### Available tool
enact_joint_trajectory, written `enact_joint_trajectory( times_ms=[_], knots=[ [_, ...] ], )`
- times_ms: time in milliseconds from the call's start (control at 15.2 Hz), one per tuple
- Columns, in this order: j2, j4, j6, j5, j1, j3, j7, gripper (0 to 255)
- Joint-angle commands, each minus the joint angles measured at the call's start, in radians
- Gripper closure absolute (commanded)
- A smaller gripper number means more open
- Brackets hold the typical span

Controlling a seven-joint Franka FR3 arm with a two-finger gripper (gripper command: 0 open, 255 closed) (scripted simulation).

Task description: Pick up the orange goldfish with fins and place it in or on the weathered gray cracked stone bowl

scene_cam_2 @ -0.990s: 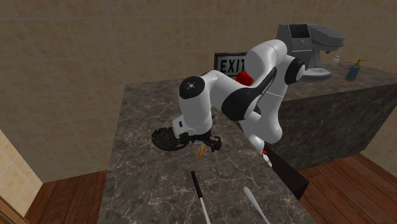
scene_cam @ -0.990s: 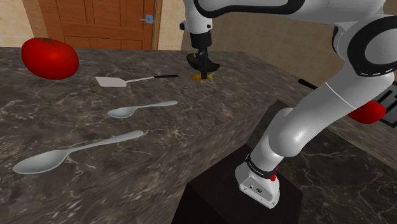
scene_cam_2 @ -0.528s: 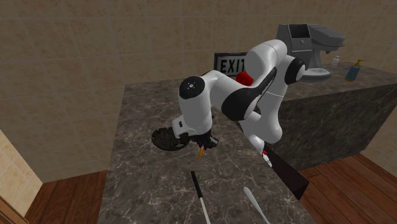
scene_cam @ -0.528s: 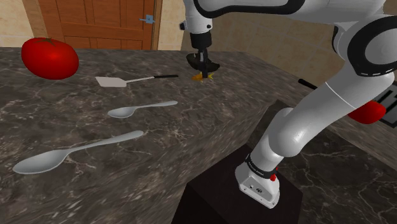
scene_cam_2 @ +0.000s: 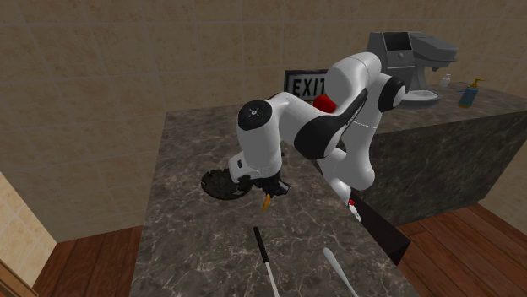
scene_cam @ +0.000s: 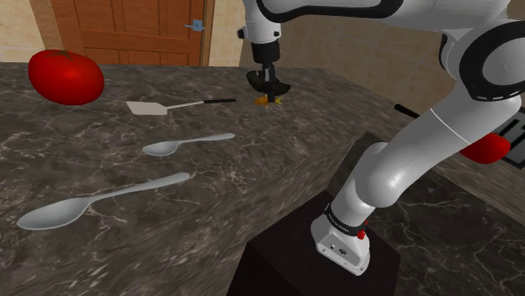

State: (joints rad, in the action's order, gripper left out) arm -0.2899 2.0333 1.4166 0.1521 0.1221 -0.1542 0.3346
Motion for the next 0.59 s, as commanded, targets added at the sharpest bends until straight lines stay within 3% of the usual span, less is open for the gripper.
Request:
enact_joint_trajectory(
  times_ms=[0,528],
  knots=[
    [0.0,-0.021,-0.02,0.001,-0.001,0.0,0.003,255],
    [0.015,-0.142,-0.127,0.006,-0.002,-0.002,0.02,255]
  ],
)
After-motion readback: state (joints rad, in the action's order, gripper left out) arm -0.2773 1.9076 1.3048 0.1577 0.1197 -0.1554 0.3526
